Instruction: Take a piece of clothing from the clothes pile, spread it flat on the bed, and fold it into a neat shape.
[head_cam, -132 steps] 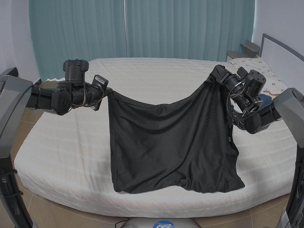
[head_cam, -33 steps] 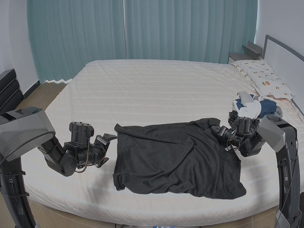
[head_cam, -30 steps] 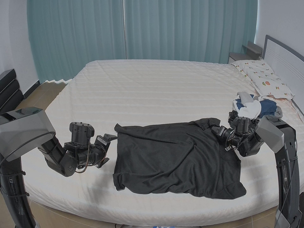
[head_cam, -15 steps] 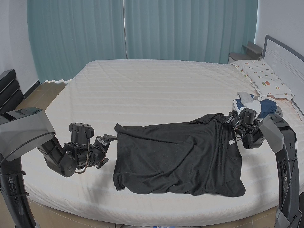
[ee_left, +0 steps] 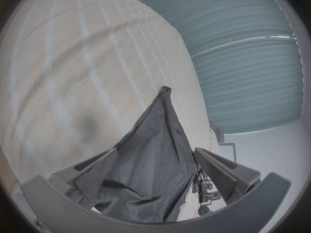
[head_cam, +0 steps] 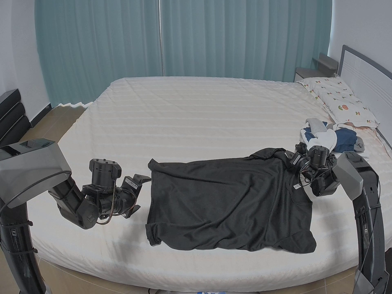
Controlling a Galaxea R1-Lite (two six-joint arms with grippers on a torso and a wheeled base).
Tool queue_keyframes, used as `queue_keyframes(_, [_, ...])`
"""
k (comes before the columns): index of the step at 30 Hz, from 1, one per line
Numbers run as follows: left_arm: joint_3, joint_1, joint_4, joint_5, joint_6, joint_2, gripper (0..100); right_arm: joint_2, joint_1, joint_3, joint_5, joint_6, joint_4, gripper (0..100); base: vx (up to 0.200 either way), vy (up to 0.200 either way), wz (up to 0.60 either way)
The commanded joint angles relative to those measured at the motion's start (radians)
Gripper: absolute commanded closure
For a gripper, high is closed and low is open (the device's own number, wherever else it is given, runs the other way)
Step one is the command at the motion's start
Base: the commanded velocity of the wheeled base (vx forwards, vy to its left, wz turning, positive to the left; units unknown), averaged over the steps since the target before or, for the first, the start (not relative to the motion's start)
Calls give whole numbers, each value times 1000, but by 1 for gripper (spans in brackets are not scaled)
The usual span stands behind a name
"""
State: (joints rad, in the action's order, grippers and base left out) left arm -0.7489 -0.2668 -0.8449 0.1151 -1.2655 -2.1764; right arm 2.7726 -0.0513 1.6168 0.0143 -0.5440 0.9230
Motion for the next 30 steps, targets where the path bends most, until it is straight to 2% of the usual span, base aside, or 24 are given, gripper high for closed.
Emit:
queue_keyframes(1, [13,0,-2,1,0,4,0,-143,-2,-195,16,3,25,0,0,0,0])
queue_keyframes(3, [26,-3,-22,3,2,4,0,-217,-4,-348,56,9,105,0,0,0,0])
queue_keyframes(6, [42,-3,-46,3,2,4,0,-264,-5,-445,62,21,163,0,0,0,0])
queue_keyframes(7, [60,-3,-75,6,2,4,0,-317,-13,-549,58,52,201,0,0,0,0])
queue_keyframes(9, [74,-8,-91,6,3,4,0,-369,-16,-644,47,70,234,0,0,0,0])
queue_keyframes(14, [97,-35,-88,5,21,4,0,-518,-10,-951,56,44,356,0,0,0,0])
queue_keyframes(15, [97,-35,-88,5,23,4,0,-519,-10,-957,56,42,359,0,0,0,0])
queue_keyframes(17, [109,-58,-82,5,74,3,0,-559,-2,-1088,58,9,439,0,0,0,0])
queue_keyframes(21, [154,-101,-92,-2,132,1,0,-576,11,-1256,79,-28,511,0,0,0,0])
queue_keyframes(27, [175,-114,-97,-9,135,4,0,-534,16,-1420,148,-175,639,0,0,0,0])
queue_keyframes(30, [175,-114,-97,-11,135,3,0,-495,8,-1433,179,-201,640,0,0,0,0])
